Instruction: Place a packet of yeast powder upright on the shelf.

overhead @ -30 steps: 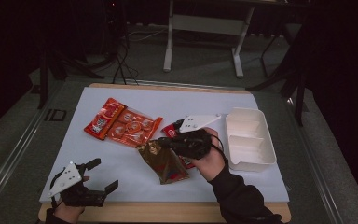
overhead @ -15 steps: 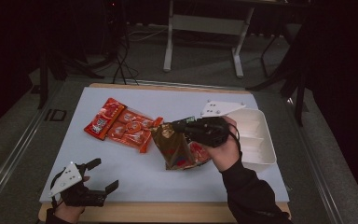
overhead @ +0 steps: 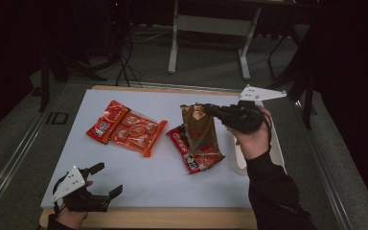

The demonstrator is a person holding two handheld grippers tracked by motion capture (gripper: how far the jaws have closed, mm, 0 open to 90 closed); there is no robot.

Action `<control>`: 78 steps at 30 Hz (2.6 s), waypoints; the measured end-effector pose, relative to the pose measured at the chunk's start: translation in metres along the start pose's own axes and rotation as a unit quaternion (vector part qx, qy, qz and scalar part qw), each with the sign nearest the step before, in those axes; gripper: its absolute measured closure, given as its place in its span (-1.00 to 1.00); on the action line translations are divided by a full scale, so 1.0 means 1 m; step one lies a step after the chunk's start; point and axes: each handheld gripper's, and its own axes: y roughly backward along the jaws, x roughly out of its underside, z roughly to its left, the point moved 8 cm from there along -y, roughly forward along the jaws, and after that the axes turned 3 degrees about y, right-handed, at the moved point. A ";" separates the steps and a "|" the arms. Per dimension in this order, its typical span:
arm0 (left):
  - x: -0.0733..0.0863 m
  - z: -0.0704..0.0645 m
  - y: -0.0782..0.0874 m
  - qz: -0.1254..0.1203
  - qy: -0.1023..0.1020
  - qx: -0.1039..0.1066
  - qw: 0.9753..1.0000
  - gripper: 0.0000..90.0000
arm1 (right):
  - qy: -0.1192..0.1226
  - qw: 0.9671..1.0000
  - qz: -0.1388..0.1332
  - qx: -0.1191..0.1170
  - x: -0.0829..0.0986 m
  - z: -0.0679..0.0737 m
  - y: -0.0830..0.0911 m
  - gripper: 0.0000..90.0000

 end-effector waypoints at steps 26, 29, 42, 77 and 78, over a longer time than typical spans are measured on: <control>0.007 0.004 0.005 0.008 0.009 -0.019 1.000 -0.99 | -0.017 0.995 -0.024 0.096 0.001 -0.102 0.058 0.97; 0.007 0.004 0.007 0.008 0.010 -0.023 1.000 -0.99 | -0.020 0.994 -0.028 0.103 0.001 -0.112 0.064 0.97; 0.011 0.006 0.017 0.007 0.018 -0.038 0.999 -0.99 | -0.015 0.990 -0.042 0.134 0.000 -0.146 0.076 0.97; 0.013 0.007 0.025 0.007 0.023 -0.046 0.999 -0.99 | -0.051 0.985 -0.030 0.161 0.052 -0.224 0.055 0.96; 0.013 0.007 0.025 0.007 0.024 -0.046 0.999 -0.99 | -0.049 0.986 -0.026 0.159 0.053 -0.223 0.053 0.96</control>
